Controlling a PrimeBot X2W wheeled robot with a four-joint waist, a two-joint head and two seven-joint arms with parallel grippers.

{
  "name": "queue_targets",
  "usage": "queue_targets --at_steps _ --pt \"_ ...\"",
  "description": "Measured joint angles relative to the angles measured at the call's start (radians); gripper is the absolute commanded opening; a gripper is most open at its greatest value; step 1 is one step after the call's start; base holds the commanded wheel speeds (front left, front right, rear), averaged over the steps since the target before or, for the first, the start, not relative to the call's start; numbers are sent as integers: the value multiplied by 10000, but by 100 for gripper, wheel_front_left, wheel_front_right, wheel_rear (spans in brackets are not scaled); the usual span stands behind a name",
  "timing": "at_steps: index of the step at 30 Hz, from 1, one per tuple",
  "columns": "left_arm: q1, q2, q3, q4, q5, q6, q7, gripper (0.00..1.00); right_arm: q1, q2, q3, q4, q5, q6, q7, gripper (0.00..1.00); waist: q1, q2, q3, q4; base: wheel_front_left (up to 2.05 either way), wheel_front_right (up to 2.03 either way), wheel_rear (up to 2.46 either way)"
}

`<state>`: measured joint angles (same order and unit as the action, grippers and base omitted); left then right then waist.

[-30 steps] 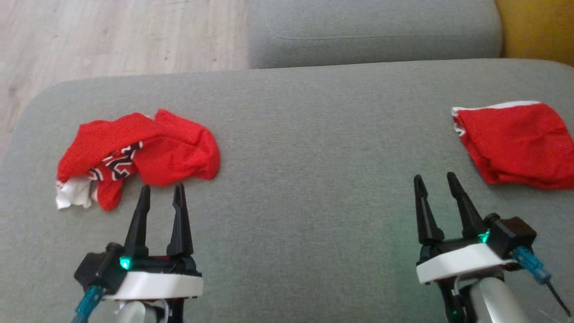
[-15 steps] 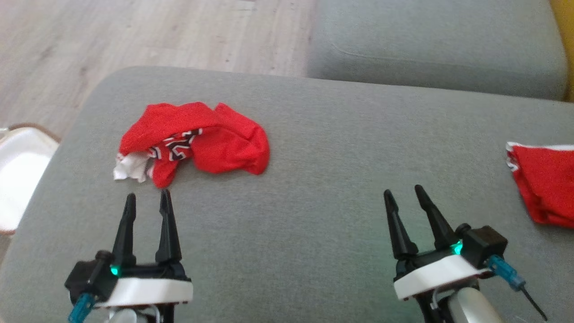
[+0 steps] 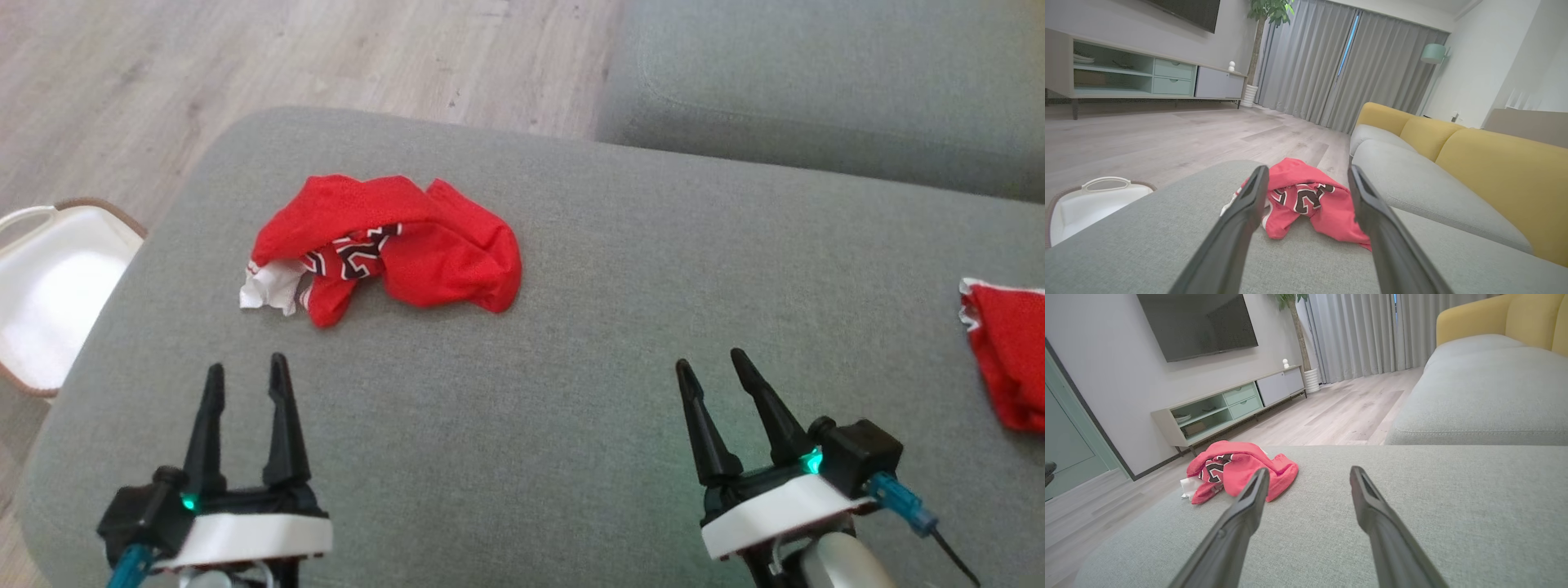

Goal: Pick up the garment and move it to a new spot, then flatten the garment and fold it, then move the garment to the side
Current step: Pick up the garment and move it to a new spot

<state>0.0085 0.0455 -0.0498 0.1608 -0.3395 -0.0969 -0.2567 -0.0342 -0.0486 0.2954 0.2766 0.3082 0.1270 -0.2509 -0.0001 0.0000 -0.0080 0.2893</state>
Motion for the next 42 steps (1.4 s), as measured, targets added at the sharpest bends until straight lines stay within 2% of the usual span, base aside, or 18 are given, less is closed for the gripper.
queue_targets --at_steps 5,9,12,16,19,23,25,28,30,34,35,37,42 --pt "-173 -8 422 10 307 -63 0 100 -15 0 -134 -59 -44 0 0 100 0 0 314 -172 0 0 0" --pt "-1174 86 828 349 748 -188 0 100 -205 0 -391 -222 -291 0 0 100 1 0 773 -399 0 0 0" --pt "-2318 585 851 1030 965 -267 0 100 -461 0 -717 -424 -460 0 0 100 2 0 1168 -590 0 0 0" --pt "-3934 1569 646 2648 1016 -276 217 100 -735 -2 -959 -600 -702 0 0 100 3 0 1678 -877 0 0 0" --pt "-5070 2307 -194 3845 834 -278 1018 100 -902 -2 -1133 -736 -786 0 0 100 3 0 2026 -1119 0 0 0" --pt "-6063 3039 -2219 4907 -128 -357 2316 100 -1158 -4 -1181 -836 -815 0 0 100 3 0 2460 -1457 0 0 0" --pt "-6305 3388 -3030 5294 -593 -355 2681 100 -1264 -4 -1195 -926 -859 0 0 100 4 0 2686 -1616 0 0 0" --pt "-6646 3910 -3724 5902 -1135 -355 2926 100 -1404 -6 -1218 -978 -901 0 0 100 3 0 3007 -1834 0 0 0" --pt "-6953 4149 -4111 6253 -1415 -355 2953 100 -1465 -6 -1233 -1030 -917 0 0 100 3 0 3207 -1963 0 0 0" --pt "-7514 4266 -5009 6782 -2079 -355 3348 100 -1563 -6 -1271 -1030 -986 0 0 100 3 0 3506 -2210 0 0 0" --pt "-7572 4272 -5227 6807 -2270 -353 3444 90 -1606 -6 -1310 -1035 -986 0 0 100 3 0 3550 -2261 0 0 0" --pt "-7626 4335 -5593 6803 -2694 -353 3382 0 -1621 -8 -1365 -1078 -986 0 0 100 2 0 3602 -2326 0 0 0" --pt "-7715 4594 -5985 6771 -2978 -353 1524 0 -1613 -8 -1384 -1058 -982 0 0 100 0 0 3413 -2340 0 0 0"
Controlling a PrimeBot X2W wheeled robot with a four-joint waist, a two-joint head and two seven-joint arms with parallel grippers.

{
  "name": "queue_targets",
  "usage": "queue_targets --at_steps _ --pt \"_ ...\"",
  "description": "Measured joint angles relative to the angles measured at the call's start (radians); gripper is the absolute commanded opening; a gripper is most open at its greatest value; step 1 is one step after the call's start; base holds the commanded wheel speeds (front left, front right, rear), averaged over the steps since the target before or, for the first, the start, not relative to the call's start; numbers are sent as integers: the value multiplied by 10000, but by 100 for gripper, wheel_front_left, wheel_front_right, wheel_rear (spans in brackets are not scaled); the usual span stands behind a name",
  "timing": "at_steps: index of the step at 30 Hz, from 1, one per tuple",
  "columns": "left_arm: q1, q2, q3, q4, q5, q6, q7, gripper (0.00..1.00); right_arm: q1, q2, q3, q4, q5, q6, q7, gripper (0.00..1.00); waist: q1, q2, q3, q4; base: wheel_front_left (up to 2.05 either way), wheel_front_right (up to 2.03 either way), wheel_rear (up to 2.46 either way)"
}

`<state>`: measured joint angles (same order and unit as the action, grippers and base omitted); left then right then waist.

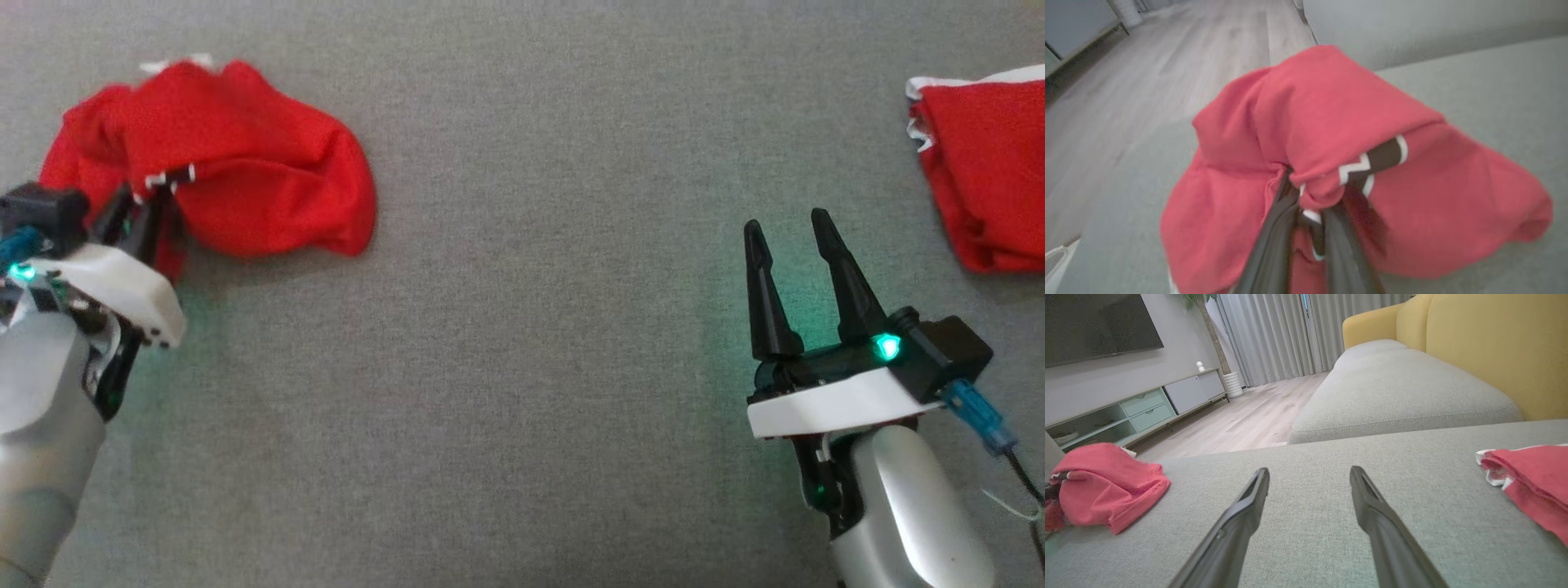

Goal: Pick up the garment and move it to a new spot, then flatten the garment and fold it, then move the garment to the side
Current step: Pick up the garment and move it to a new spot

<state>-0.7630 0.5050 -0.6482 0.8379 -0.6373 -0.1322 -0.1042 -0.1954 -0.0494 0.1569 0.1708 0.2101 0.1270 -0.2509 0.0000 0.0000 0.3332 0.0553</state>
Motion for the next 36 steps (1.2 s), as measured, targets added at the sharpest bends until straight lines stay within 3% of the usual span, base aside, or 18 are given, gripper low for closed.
queue_targets --at_steps 5,15,27,32,36 --pt "-427 -15 -73 -531 -52 -2 -1279 0 26 0 -2 50 58 0 0 100 0 0 -437 48 0 0 0" --pt "-445 48 -686 -2847 207 61 -1237 0 81 2 104 169 451 0 0 100 -1 0 -1354 72 0 0 0" --pt "673 151 -1429 -7041 -48 1515 1534 0 267 2 -167 -44 736 0 0 100 -1 0 -1743 -910 0 0 0" --pt "669 -8 -1657 -7089 -44 1848 2188 0 147 2 -46 -282 884 0 0 100 0 0 -1464 -1515 0 0 0" --pt "307 -263 -1870 -6213 12 1741 2525 0 -228 2 98 -481 1106 0 -2 100 2 0 -1051 -2017 0 0 0"
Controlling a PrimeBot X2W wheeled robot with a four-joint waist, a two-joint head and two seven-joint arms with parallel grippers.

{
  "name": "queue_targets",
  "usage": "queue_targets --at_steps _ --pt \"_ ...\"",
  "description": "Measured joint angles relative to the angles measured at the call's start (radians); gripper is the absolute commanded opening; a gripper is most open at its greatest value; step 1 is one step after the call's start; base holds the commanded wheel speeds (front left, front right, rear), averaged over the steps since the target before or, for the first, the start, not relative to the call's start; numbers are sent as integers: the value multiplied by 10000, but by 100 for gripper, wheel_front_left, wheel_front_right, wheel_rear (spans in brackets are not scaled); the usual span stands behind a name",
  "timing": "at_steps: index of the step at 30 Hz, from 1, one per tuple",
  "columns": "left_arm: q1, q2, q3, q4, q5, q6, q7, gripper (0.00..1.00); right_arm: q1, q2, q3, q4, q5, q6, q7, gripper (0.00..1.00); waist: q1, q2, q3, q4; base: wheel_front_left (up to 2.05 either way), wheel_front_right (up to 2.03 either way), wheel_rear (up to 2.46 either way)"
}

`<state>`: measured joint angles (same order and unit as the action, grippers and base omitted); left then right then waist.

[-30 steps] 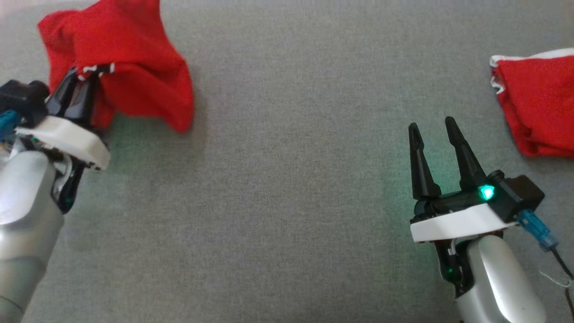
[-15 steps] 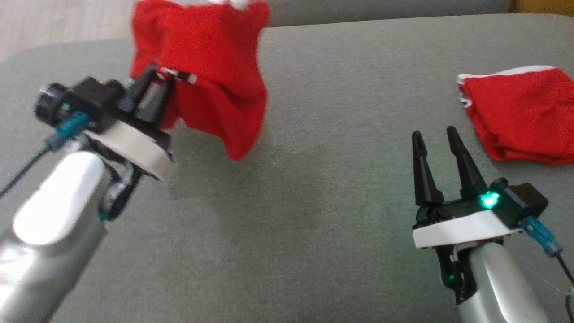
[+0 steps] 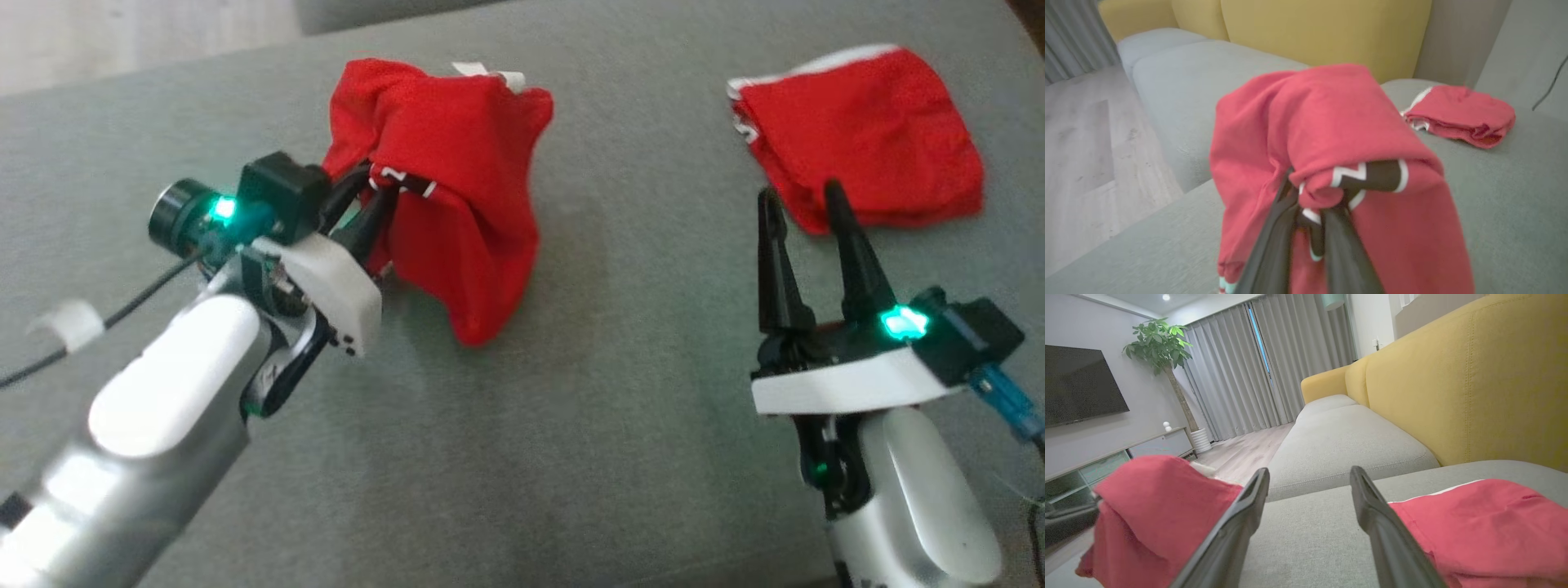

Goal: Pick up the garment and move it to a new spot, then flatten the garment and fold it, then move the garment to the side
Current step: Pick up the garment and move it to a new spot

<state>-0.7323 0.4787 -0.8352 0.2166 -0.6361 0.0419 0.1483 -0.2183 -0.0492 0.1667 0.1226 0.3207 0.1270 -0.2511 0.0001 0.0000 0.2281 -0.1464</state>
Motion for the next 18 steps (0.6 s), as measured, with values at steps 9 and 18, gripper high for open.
queue_targets --at_steps 9,18 --pt "-1410 -709 -23 2788 577 -412 -1459 100 -385 0 343 -151 313 0 0 100 1 0 918 -896 0 0 0" --pt "-1356 -1072 642 3590 468 -401 -3747 100 -354 0 44 2 -65 0 0 100 -2 0 683 -177 0 0 0"
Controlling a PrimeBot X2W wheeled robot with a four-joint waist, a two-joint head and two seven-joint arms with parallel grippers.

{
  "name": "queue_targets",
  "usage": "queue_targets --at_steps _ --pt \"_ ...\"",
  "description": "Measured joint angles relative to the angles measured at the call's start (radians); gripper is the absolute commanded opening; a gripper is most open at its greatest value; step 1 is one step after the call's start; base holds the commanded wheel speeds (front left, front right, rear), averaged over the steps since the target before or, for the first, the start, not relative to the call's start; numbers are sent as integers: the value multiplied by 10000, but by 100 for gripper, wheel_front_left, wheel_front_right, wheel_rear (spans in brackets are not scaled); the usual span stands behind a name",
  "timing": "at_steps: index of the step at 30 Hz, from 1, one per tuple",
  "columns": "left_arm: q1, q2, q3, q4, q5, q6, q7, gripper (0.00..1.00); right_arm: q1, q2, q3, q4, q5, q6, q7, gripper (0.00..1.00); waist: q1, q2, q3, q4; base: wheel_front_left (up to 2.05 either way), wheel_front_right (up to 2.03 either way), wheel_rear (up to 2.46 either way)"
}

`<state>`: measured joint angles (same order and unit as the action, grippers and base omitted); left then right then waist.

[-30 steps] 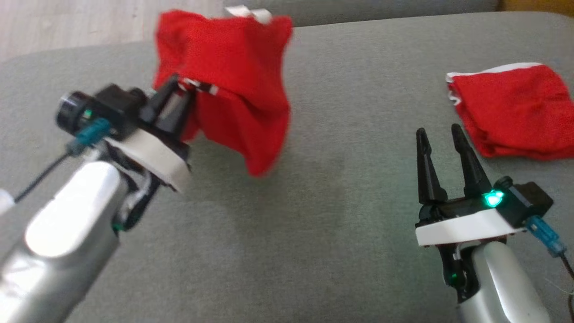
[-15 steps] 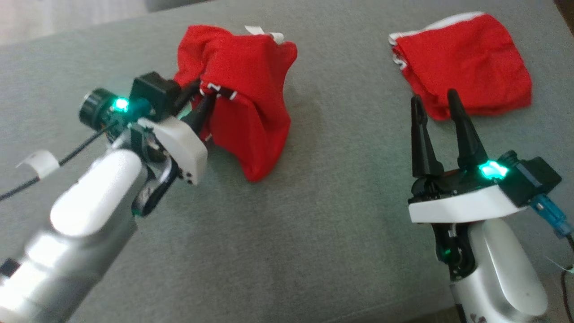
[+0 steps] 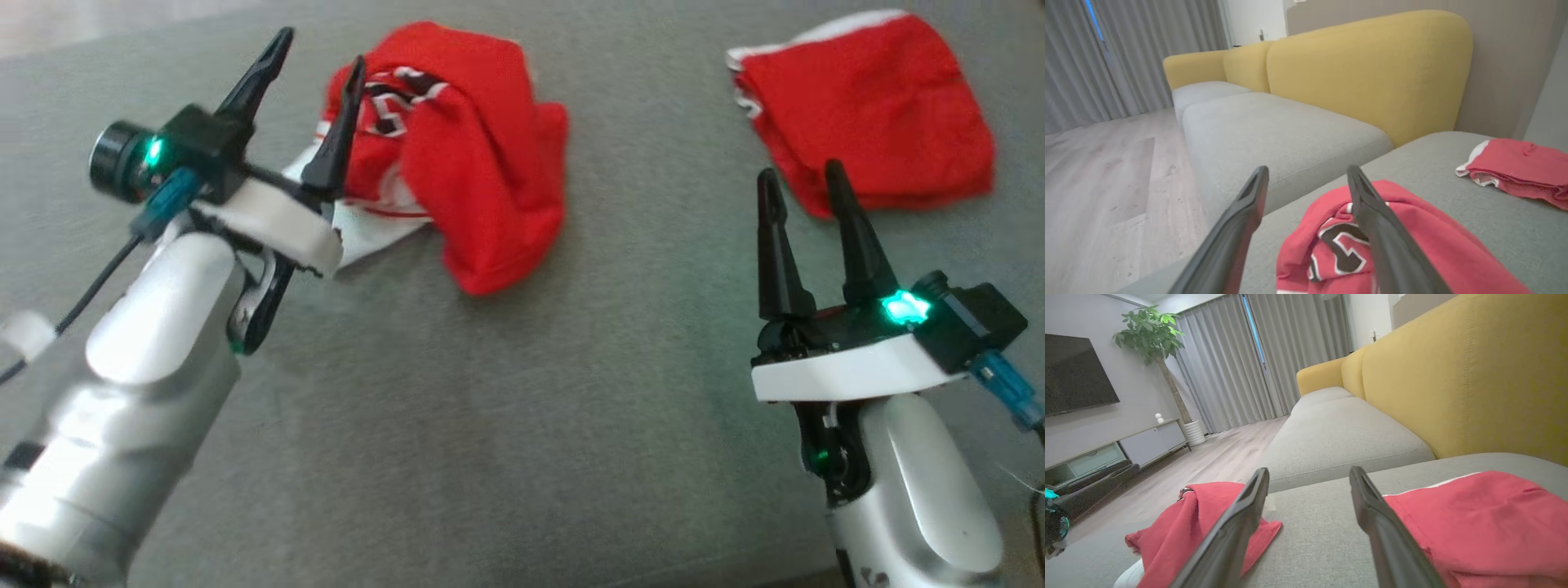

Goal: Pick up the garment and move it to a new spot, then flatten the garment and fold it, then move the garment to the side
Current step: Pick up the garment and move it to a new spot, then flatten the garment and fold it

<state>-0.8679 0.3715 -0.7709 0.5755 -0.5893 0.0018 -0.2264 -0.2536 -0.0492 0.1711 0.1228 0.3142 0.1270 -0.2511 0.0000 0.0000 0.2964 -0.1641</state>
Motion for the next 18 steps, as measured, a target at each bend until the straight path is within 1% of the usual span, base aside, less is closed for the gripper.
queue_targets --at_steps 4,5,6,7,12,15,18 --pt "919 35 420 -403 -127 184 -232 100 99 0 -224 182 -291 -2 0 100 0 0 -329 599 0 0 0" --pt "919 35 420 -403 -127 184 -232 100 99 0 -224 182 -291 -2 0 100 0 0 -329 599 0 0 0" --pt "1589 54 698 -832 -127 297 -259 100 306 0 -311 230 -401 0 -4 100 0 0 -513 917 0 0 0" --pt "1589 54 698 -832 -127 297 -259 100 306 0 -311 230 -401 0 -4 100 0 0 -513 917 0 0 0" --pt "3526 50 1770 -2518 42 715 -274 100 865 0 -522 508 -514 0 -12 100 -1 0 -934 1708 0 0 0" --pt "4837 -173 2510 -3296 205 838 -276 100 997 2 -508 654 -558 0 -12 100 -1 0 -1146 2083 0 0 0" --pt "5915 -564 3005 -3728 491 848 -274 100 1042 2 -502 769 -591 0 -12 100 -2 0 -1297 2361 0 0 0"
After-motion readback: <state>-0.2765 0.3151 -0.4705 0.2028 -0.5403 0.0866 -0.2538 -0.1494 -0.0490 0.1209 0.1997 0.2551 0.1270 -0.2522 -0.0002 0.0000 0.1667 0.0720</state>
